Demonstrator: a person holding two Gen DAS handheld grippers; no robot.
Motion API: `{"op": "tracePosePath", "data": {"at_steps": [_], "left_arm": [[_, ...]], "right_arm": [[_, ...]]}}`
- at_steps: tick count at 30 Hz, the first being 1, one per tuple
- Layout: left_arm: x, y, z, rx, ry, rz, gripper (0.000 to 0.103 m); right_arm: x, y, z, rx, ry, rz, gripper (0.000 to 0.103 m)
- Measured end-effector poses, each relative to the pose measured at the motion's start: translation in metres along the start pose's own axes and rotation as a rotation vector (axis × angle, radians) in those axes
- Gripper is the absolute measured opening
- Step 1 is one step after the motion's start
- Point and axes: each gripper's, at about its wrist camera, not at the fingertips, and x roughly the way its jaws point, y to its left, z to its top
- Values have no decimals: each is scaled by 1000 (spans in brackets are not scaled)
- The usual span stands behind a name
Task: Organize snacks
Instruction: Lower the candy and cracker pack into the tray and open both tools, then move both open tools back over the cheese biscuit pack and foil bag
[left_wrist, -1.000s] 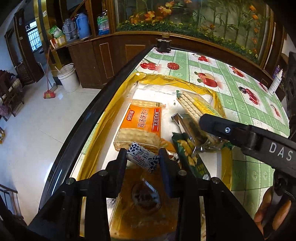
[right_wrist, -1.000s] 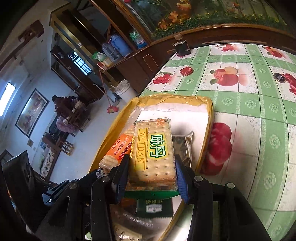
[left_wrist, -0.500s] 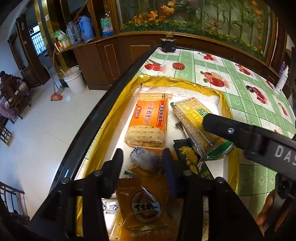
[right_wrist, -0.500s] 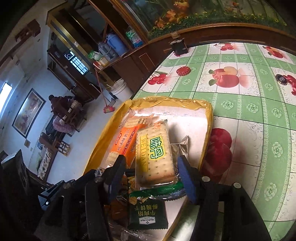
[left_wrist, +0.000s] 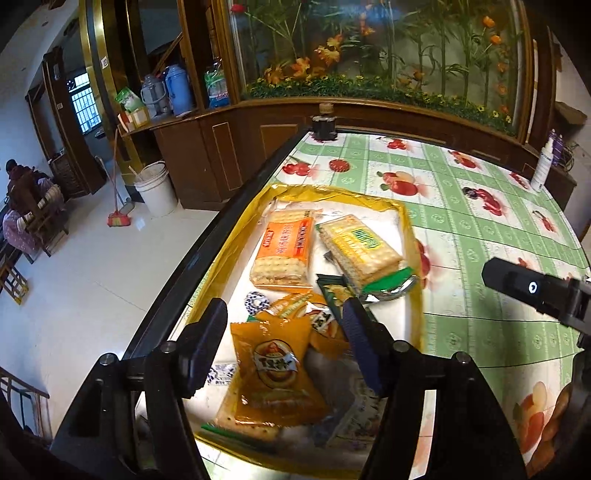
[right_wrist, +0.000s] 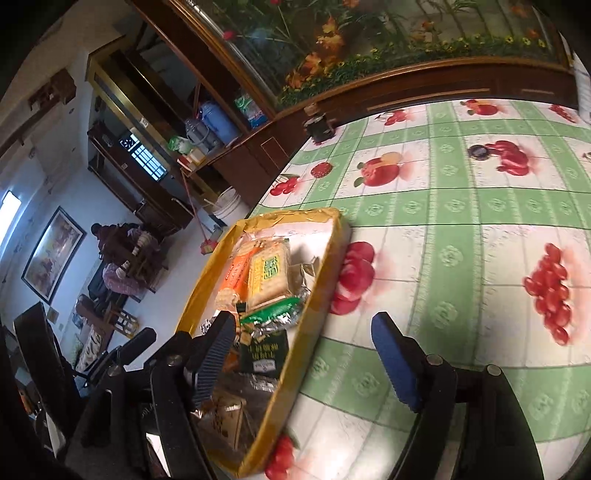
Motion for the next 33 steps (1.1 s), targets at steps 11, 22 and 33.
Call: {"op": "tracePosePath", "data": {"at_steps": [11, 22, 33], "left_arm": [[-33, -37, -5, 63, -48, -42, 73], [-47, -94, -14, 148, -32, -145, 74], [-56, -134, -24, 222, -11, -197, 74]], "right_arm": [[-62, -31, -31, 5, -45, -74, 79], [-131, -102, -67, 85, -107, -233, 83], [-182, -188, -60, 154, -164, -602, 86]]}}
